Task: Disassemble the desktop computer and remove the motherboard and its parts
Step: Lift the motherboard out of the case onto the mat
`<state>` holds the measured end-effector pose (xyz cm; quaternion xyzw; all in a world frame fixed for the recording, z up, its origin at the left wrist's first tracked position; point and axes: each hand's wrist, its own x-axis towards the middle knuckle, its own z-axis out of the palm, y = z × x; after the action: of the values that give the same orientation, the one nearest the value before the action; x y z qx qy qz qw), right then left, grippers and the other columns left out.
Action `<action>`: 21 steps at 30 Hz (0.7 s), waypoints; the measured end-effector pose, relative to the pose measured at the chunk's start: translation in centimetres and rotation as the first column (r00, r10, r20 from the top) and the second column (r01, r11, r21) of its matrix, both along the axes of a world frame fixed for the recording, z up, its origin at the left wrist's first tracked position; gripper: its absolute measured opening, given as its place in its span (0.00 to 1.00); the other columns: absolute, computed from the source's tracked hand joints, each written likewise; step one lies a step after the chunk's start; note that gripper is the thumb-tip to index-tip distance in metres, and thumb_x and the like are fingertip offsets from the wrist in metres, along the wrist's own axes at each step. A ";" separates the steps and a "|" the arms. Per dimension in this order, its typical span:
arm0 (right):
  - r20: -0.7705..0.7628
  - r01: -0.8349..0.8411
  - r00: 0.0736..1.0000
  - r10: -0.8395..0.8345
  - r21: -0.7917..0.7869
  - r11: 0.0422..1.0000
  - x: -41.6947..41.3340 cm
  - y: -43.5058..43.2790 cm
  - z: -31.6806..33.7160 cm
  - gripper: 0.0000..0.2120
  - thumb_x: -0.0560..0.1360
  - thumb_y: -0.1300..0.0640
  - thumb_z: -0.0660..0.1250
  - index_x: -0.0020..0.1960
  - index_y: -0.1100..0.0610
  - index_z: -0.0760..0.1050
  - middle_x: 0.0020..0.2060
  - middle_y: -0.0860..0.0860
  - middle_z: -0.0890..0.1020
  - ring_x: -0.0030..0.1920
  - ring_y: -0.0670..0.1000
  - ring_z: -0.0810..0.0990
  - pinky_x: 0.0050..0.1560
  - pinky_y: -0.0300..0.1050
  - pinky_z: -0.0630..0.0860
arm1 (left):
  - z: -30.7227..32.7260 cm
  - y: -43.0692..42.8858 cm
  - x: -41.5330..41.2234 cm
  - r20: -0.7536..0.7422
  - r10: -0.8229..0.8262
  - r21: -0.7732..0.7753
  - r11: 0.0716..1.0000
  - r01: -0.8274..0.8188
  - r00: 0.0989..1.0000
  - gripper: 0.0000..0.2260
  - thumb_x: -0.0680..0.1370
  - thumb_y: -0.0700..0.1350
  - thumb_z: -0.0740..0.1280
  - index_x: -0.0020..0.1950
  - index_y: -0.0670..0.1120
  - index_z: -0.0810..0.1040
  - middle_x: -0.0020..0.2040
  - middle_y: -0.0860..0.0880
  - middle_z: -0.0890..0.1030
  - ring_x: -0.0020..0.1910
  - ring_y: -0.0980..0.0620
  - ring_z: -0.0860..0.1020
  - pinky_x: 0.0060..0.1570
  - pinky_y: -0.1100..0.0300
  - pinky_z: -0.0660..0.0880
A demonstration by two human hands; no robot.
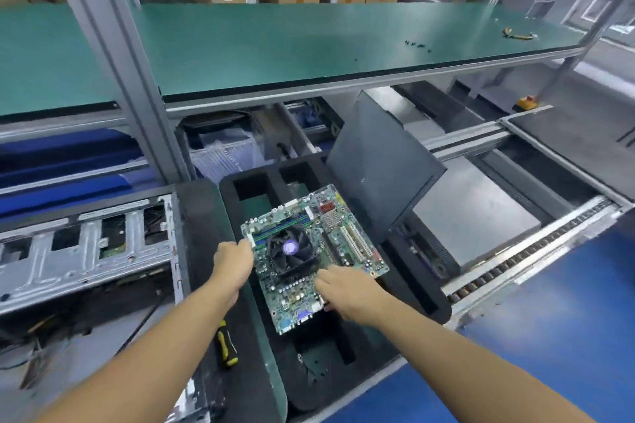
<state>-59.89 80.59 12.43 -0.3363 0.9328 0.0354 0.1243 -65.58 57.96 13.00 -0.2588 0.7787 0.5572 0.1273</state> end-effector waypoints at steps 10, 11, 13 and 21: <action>0.160 0.030 0.986 -0.045 0.091 0.995 1.0 -1.0 -5.7 0.14 0.77 0.58 0.68 0.61 0.59 0.70 0.58 0.56 0.75 0.58 0.58 0.72 0.54 0.55 0.73 | -1.1 -1.7 0.2 -0.011 -0.255 -0.316 0.918 0.239 0.967 0.18 0.83 0.51 0.58 0.67 0.41 0.72 0.60 0.40 0.76 0.49 0.46 0.78 0.48 0.55 0.73; 0.160 0.026 0.986 -0.047 0.133 0.991 0.8 -1.4 -5.3 0.16 0.77 0.55 0.69 0.62 0.59 0.70 0.59 0.57 0.76 0.59 0.58 0.72 0.56 0.55 0.73 | -0.9 -1.9 0.4 -0.055 -0.321 -0.342 0.896 0.284 0.946 0.15 0.83 0.50 0.57 0.66 0.44 0.72 0.62 0.44 0.75 0.45 0.50 0.77 0.44 0.58 0.72; 0.132 0.031 0.989 -0.062 0.227 0.973 0.4 -2.4 -4.3 0.19 0.77 0.51 0.69 0.63 0.59 0.71 0.60 0.58 0.76 0.60 0.59 0.73 0.57 0.54 0.72 | -0.4 -2.2 0.8 -0.138 -0.444 -0.394 0.845 0.362 0.885 0.09 0.84 0.49 0.57 0.60 0.49 0.73 0.60 0.50 0.74 0.41 0.58 0.75 0.40 0.62 0.70; 0.382 0.120 0.886 -0.264 0.361 0.925 -0.8 -11.2 1.9 0.17 0.78 0.48 0.64 0.57 0.61 0.76 0.56 0.57 0.81 0.53 0.60 0.81 0.50 0.51 0.76 | 3.5 -6.8 3.3 -0.380 -0.527 -0.591 0.771 0.239 0.760 0.06 0.82 0.48 0.58 0.49 0.58 0.72 0.25 0.52 0.73 0.24 0.54 0.70 0.28 0.53 0.68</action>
<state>-60.74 69.40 14.38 -0.2153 0.8933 0.1031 0.3807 -62.27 51.15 16.46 0.0514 0.9378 0.3401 -0.0479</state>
